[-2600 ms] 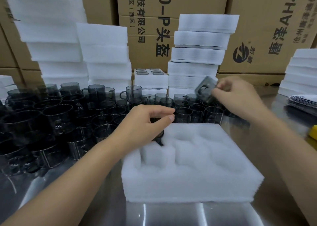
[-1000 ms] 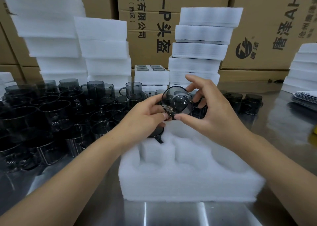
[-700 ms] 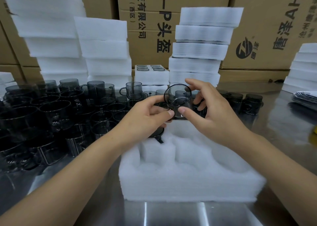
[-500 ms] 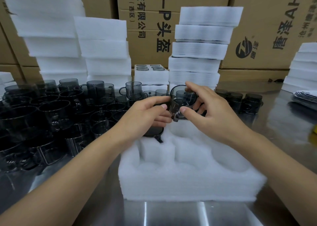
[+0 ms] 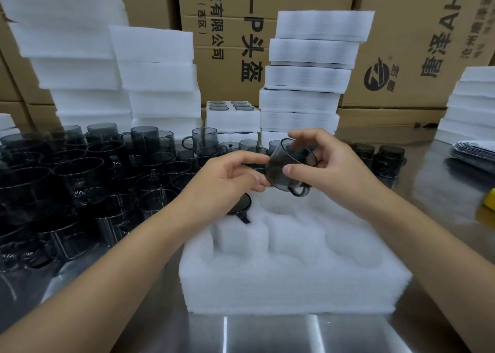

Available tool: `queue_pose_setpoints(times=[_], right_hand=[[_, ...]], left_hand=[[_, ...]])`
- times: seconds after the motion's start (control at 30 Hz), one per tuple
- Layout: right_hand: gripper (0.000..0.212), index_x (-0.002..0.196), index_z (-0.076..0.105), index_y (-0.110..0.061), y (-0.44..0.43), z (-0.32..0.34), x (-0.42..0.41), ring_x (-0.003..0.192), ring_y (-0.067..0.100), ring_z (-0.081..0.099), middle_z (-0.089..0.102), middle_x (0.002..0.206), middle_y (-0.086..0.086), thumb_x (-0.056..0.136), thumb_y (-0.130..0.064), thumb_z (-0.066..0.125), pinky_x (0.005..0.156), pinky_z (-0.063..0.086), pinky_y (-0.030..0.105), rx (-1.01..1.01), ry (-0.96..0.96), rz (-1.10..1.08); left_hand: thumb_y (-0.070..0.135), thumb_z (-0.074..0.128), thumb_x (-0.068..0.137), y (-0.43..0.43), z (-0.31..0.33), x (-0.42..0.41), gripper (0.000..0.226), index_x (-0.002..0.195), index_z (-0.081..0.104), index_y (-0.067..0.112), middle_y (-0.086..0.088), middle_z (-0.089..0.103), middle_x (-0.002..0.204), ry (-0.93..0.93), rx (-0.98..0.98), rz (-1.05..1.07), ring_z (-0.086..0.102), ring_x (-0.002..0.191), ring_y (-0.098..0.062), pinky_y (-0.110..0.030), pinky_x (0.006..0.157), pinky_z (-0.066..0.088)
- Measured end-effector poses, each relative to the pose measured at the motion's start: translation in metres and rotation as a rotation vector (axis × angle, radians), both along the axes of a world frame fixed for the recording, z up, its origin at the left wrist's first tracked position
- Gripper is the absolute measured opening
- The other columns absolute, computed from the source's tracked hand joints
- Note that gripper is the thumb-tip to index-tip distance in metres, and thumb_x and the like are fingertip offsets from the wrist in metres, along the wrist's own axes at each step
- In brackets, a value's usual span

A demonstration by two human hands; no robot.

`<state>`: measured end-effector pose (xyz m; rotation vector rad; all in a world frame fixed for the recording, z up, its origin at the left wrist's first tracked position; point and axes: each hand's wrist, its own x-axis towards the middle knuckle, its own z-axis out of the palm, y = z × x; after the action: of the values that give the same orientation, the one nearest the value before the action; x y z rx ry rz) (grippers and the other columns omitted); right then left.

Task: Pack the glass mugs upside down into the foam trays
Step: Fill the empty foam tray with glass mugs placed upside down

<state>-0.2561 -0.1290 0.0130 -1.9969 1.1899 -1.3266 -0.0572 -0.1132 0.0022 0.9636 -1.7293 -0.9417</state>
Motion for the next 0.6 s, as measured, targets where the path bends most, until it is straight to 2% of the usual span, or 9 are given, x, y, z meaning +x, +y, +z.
queue_pose_setpoints(times=[0.07, 0.13, 0.27, 0.43, 0.53, 0.6], right_hand=[[0.046, 0.107, 0.053, -0.048, 0.001, 0.003, -0.003, 0.06, -0.001, 0.044, 0.06, 0.107, -0.019, 0.076, -0.022, 0.074, 0.063, 0.042, 0.017, 0.028, 0.054, 0.059], [0.05, 0.111, 0.053, -0.049, 0.003, 0.005, -0.005, 0.061, -0.002, 0.045, 0.061, 0.107, -0.02, 0.076, -0.02, 0.074, 0.062, 0.041, 0.013, 0.062, 0.121, 0.11], [0.059, 0.125, 0.053, -0.043, 0.007, 0.004, -0.003, 0.067, -0.009, 0.053, 0.06, 0.108, -0.02, 0.075, -0.019, 0.075, 0.062, 0.04, 0.008, 0.109, 0.244, 0.148], [0.062, 0.132, 0.052, -0.036, 0.011, 0.004, 0.003, 0.075, -0.022, 0.048, 0.054, 0.111, -0.023, 0.074, -0.025, 0.07, 0.067, 0.035, 0.001, 0.057, 0.361, 0.1], [0.061, 0.131, 0.054, -0.033, 0.013, 0.005, 0.003, 0.078, -0.021, 0.048, 0.051, 0.107, -0.023, 0.074, -0.021, 0.072, 0.071, 0.034, 0.001, 0.04, 0.406, 0.11], [0.061, 0.132, 0.053, -0.035, 0.013, 0.006, 0.002, 0.078, -0.018, 0.049, 0.05, 0.107, -0.023, 0.075, -0.022, 0.072, 0.07, 0.034, 0.002, 0.076, 0.418, 0.132]], left_hand=[[0.018, 0.063, 0.08, -0.001, -0.001, -0.002, 0.023, 0.099, 0.067, 0.03, 0.0, 0.075, 0.09, 0.0, -0.014, 0.061, 0.069, 0.093, -0.016, -0.035, 0.098, 0.047], [0.011, 0.063, 0.088, -0.003, -0.003, -0.002, 0.022, 0.098, 0.067, 0.03, 0.003, 0.075, 0.092, -0.005, -0.022, 0.101, 0.068, 0.095, -0.012, -0.034, 0.099, 0.047], [0.011, 0.061, 0.09, -0.006, -0.005, -0.001, 0.024, 0.095, 0.067, 0.034, 0.012, 0.073, 0.094, -0.057, -0.038, 0.135, 0.066, 0.093, 0.0, -0.012, 0.084, 0.047], [0.02, 0.063, 0.09, -0.009, -0.007, 0.0, 0.019, 0.102, 0.067, 0.034, 0.018, 0.073, 0.092, -0.115, -0.011, 0.142, 0.065, 0.092, 0.006, -0.008, 0.078, 0.046], [0.024, 0.064, 0.088, -0.009, -0.008, -0.001, 0.017, 0.103, 0.067, 0.033, 0.017, 0.072, 0.091, -0.151, -0.008, 0.144, 0.064, 0.088, 0.008, -0.001, 0.069, 0.043], [0.031, 0.064, 0.088, -0.009, -0.008, 0.0, 0.016, 0.103, 0.067, 0.035, 0.017, 0.072, 0.093, -0.182, -0.002, 0.152, 0.064, 0.089, 0.007, -0.005, 0.071, 0.044]])
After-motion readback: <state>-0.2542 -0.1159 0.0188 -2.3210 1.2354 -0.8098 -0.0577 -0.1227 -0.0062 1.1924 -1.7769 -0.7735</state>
